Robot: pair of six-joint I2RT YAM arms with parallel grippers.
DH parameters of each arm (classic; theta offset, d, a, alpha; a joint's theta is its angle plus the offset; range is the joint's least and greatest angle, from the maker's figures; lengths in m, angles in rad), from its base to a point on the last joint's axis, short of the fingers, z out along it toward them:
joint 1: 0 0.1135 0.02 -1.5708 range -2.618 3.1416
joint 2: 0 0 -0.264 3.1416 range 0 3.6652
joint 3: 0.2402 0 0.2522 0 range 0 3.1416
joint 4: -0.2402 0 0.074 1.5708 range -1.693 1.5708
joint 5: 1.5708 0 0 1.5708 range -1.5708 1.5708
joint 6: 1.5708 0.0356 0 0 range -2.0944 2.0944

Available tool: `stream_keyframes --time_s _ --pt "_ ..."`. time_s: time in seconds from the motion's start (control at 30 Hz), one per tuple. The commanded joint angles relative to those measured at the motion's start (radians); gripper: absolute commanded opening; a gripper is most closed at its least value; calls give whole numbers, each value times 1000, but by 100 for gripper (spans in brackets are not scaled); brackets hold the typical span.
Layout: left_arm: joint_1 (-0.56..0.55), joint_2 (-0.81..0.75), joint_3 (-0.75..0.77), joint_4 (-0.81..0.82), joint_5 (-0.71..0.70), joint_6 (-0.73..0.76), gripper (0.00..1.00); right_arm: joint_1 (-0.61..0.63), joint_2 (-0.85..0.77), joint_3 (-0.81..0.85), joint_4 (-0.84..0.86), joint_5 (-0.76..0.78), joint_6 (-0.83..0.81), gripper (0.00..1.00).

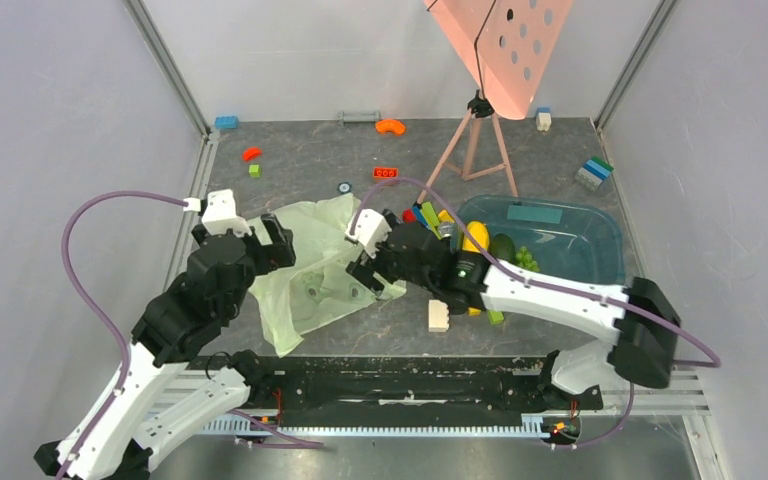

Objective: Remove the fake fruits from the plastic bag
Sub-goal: Adjust the plastic bag at the center of the board.

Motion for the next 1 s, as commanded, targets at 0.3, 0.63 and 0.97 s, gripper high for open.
stream_keyframes --time_s 0.3,0.63,0.97 --pt "4 -75 55 -38 -71 3 100 -184 259 488 88 63 -53 0" --pt "4 -94 36 -45 -69 -22 100 -196 161 181 220 82 21 43" --pt "4 -72 2 -28 -42 2 100 -195 -226 -194 218 -51 44 92"
